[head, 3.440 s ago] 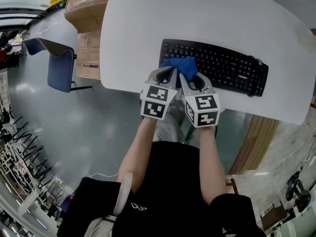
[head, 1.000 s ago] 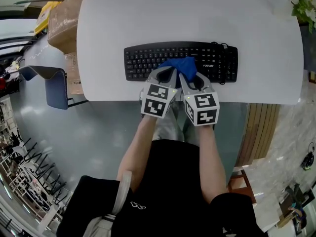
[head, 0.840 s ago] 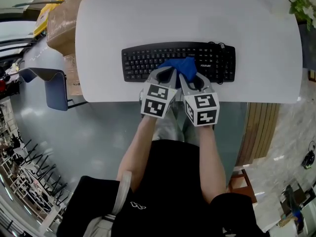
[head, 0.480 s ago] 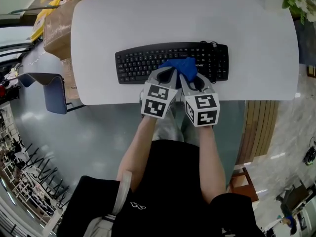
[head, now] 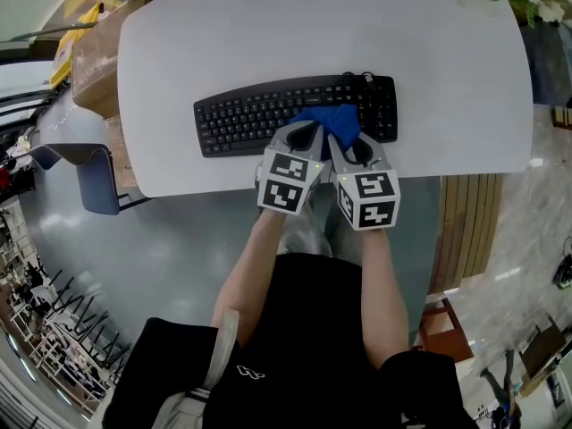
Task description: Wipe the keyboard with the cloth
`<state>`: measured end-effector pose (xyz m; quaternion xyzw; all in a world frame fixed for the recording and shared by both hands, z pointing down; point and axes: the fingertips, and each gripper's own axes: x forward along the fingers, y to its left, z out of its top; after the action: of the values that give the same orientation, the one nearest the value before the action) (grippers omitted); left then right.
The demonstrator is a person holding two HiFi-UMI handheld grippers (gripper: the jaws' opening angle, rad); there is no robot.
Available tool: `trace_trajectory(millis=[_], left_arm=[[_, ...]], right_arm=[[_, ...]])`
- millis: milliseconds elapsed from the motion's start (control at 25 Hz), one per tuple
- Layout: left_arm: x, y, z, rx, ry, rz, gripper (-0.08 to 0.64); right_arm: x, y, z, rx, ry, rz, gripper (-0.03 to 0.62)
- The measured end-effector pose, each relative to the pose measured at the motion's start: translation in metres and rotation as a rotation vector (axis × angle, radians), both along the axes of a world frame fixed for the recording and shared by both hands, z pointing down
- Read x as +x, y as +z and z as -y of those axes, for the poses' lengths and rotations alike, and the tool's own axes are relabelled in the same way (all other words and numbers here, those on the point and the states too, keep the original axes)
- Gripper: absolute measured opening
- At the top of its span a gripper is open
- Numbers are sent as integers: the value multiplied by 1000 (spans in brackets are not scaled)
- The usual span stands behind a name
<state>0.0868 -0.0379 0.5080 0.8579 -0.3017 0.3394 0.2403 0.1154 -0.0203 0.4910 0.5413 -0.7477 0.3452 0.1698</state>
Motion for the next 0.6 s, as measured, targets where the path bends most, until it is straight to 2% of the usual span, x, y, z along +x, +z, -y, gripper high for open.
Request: trace_trajectory(millis=[240,600], left_arm=[[22,-3,-5,8,18,-26,-3],[51,-5,-11,12,65,-24,-3]], right_arm=[[20,-6,-5,-2,24,-9,87],[48,-12,-11,7,63,-23,86]])
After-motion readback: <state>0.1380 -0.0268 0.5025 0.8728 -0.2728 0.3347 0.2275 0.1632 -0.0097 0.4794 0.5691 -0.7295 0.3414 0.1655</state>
